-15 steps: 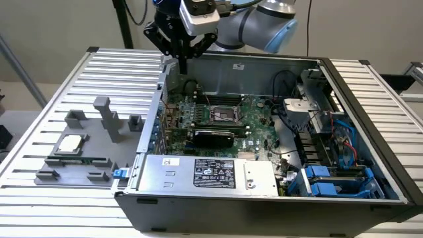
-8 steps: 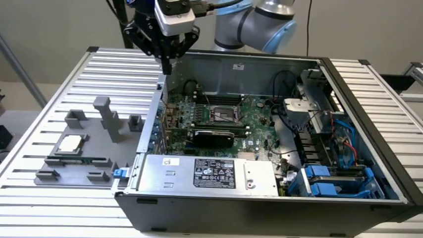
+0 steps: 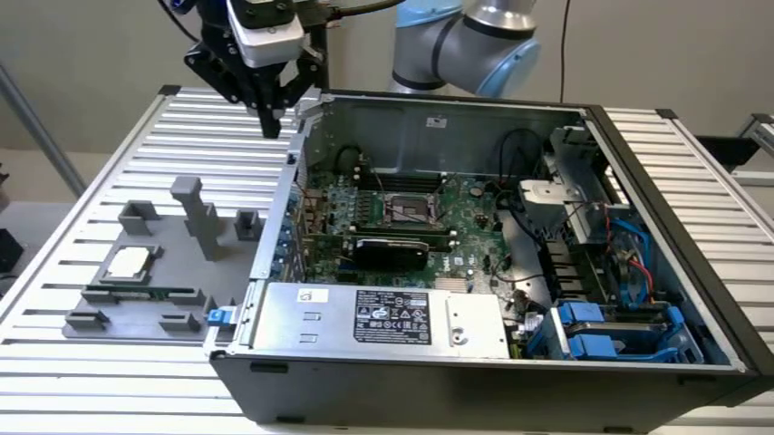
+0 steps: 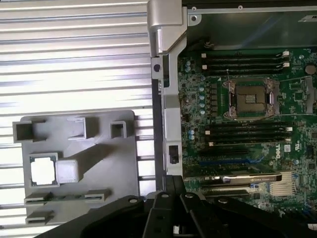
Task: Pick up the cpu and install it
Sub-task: 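Reach for the cpu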
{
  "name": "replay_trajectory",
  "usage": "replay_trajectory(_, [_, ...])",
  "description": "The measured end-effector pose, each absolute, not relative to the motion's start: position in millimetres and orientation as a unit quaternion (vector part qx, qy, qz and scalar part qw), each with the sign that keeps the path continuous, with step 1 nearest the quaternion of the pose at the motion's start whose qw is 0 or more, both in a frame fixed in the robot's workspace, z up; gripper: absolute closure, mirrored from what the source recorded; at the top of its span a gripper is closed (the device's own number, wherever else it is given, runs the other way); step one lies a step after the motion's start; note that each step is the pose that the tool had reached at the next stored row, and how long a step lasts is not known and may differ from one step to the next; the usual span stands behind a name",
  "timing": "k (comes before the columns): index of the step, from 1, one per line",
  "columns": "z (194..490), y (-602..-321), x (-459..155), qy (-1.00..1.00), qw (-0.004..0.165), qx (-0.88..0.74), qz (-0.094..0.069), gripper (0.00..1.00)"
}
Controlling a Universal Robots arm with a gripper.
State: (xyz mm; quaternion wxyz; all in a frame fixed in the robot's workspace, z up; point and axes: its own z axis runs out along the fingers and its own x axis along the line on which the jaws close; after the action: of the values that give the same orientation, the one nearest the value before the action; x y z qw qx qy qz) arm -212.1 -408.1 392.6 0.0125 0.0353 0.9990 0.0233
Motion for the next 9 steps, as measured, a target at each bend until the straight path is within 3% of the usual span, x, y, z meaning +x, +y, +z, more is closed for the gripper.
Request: replay_trajectory(9, [392.3, -415.3, -253.1, 0.999, 0.013, 0.035, 0.022, 0.89])
